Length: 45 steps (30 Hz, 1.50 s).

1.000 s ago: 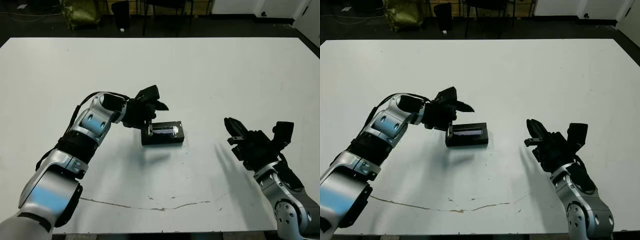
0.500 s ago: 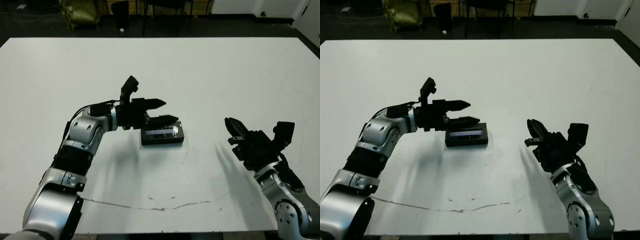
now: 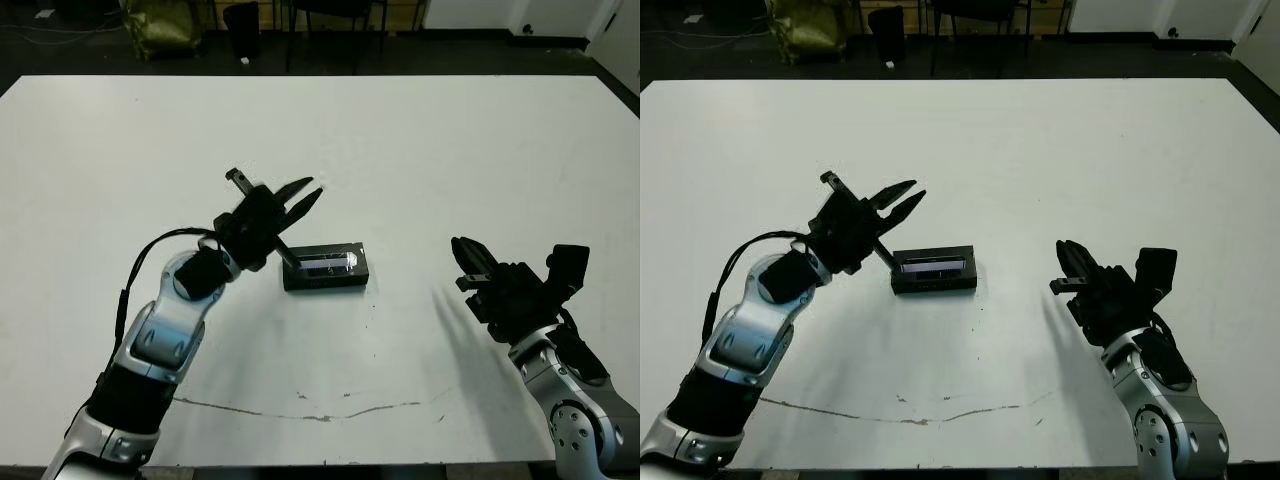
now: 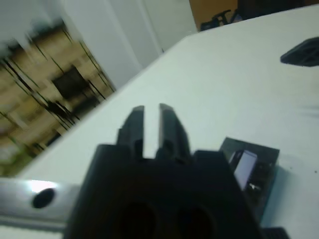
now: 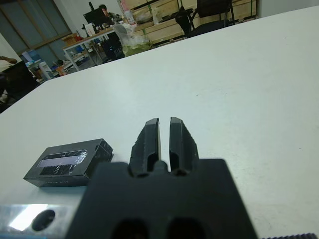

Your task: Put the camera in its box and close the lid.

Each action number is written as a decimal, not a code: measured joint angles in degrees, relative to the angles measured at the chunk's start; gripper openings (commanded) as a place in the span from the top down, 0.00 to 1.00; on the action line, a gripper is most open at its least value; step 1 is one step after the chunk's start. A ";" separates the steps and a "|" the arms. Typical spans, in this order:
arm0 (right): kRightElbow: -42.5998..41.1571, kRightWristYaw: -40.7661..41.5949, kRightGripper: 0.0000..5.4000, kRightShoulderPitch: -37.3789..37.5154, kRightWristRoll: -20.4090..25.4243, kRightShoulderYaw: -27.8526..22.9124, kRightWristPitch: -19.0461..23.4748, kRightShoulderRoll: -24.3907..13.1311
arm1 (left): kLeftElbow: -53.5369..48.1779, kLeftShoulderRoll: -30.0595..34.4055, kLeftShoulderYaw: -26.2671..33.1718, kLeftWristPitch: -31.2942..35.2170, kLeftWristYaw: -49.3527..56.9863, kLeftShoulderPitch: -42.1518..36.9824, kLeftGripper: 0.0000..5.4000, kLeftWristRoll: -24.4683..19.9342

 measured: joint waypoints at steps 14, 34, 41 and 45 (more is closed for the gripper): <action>-0.19 -0.06 1.00 0.30 0.03 -0.05 0.00 0.20 | -1.82 -1.19 -7.61 6.24 0.27 -0.50 1.00 8.63; 1.11 2.00 1.00 0.26 0.48 -0.38 -1.78 0.19 | 10.57 -4.80 -11.93 18.12 -5.61 -5.93 1.00 8.94; 1.10 2.02 1.00 0.27 0.56 -0.32 -2.28 0.20 | 10.31 -4.79 -11.97 21.72 -8.34 -7.36 1.00 8.21; 1.66 2.76 1.00 0.27 0.88 -0.33 -3.15 0.20 | 10.16 -4.63 -11.18 22.76 -9.96 -7.67 1.00 6.64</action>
